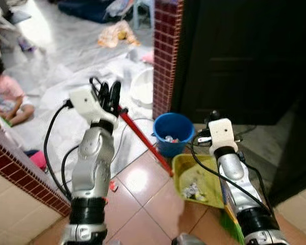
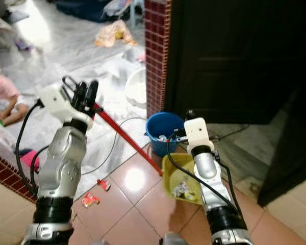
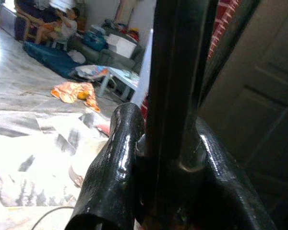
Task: Sweep floor
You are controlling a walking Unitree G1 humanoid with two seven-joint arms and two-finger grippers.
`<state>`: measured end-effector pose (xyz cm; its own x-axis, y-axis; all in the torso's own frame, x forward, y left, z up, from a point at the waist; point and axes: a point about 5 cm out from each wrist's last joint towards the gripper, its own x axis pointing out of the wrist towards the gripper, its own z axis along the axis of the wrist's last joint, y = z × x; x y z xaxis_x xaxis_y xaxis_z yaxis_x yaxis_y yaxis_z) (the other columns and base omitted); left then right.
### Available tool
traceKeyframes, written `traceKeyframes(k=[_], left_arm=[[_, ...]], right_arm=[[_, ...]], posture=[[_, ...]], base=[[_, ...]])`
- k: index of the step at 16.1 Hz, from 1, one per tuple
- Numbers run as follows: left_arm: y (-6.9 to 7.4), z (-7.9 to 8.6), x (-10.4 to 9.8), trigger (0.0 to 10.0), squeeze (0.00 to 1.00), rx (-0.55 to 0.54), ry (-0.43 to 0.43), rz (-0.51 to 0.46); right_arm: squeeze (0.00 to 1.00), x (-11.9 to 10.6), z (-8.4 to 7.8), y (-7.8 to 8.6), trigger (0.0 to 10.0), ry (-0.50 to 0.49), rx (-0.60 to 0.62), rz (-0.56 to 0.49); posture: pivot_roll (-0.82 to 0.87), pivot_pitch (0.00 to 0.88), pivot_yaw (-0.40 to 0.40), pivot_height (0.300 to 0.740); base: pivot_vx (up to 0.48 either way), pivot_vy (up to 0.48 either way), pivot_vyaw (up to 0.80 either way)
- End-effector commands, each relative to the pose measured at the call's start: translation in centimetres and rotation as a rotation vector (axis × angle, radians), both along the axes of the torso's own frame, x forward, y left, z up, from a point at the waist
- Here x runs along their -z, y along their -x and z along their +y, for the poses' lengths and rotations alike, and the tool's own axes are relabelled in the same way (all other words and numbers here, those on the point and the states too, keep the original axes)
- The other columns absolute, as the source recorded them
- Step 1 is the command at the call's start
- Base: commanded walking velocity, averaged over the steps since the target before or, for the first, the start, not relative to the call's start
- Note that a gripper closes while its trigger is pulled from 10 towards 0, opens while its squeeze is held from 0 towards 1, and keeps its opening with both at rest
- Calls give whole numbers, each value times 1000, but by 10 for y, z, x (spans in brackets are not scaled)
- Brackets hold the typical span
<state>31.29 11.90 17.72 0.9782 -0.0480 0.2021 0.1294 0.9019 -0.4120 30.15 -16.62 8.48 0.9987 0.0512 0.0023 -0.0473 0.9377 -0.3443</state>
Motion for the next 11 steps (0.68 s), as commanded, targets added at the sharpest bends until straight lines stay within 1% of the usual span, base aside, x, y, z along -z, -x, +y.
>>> traceKeyframes(k=[1, 2, 5, 9, 11], left_arm=[[-1, 8, -24, 10000, 0, -37, 38, -92], [-5, 13, -35, 10000, 0, -60, 64, -119], [-10, 18, -48, 10000, 0, -76, 96, -144], [-12, 16, -66, 10000, 0, -72, 124, -188], [-14, 17, -70, 10000, 0, -93, 118, -194]], right_arm=[[0, -6, 5, -4, 10000, 4, -20, -30], [0, -6, 6, -4, 10000, 6, -25, -28], [0, -4, 7, -4, 10000, 9, -33, -24], [0, -3, 9, -4, 10000, 13, -44, -22], [0, -3, 10, -4, 10000, 17, -52, -22]], posture=[[-74, 0, 48, 740], [-75, 0, 49, 740], [-76, 0, 50, 740], [-77, 0, 51, 740], [-77, 0, 50, 740]], base=[[330, 0, 0], [480, 0, 0], [480, 0, 0], [480, 0, 0], [480, 0, 0]])
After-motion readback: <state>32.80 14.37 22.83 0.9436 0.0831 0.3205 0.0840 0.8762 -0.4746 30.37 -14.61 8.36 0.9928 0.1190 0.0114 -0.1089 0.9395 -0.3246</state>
